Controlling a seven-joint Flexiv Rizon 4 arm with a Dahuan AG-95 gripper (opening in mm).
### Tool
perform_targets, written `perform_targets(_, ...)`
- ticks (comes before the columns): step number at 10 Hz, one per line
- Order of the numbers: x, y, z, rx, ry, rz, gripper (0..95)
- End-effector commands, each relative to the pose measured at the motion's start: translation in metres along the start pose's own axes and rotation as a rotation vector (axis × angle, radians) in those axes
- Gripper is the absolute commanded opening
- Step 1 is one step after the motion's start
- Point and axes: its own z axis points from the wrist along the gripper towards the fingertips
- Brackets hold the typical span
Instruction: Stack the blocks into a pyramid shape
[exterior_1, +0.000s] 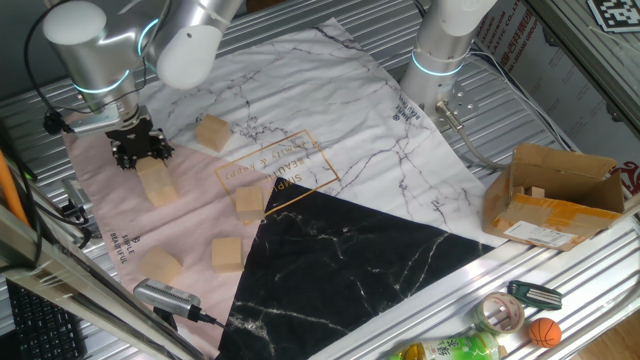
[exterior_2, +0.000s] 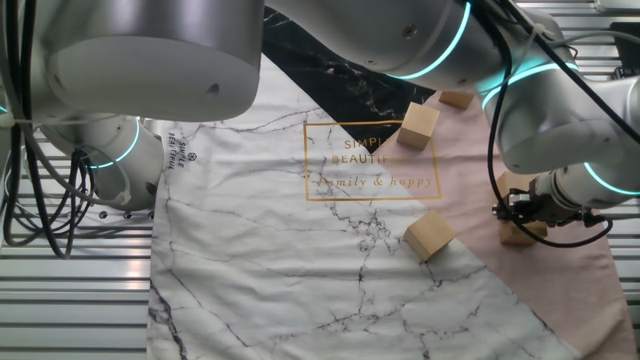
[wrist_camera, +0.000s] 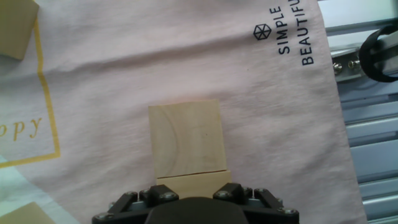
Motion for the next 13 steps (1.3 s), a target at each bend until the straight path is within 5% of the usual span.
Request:
perform_targets(1,-0.0002,-0.0002,0.0000,0.000,0.003,-0.001,0.0)
perform_targets(4,-0.0003,-0.0002,0.0003,-0.004,0.002,-0.006,0.0)
perform_targets(5,-0.0003,-0.0003,0.0003,-0.007,0.005,-0.011,19.0)
perform_targets(6,-0.0003,-0.0003,0.0003,-0.008,0.009,-0.012,19.0)
perform_targets(8,-0.0002,-0.0003,0.0004,-0.010,0.011,-0.014,57.0)
perform_targets(10,-0.0002,-0.0003,0.0005,-0.011,0.010,-0.018,57.0)
perform_targets(11,-0.0002,-0.0003,0.0005,-0.011,0.008,-0.019,76.0)
perform_targets(13,-0.0002,-0.0003,0.0005,-0.010,0.006,-0.022,76.0)
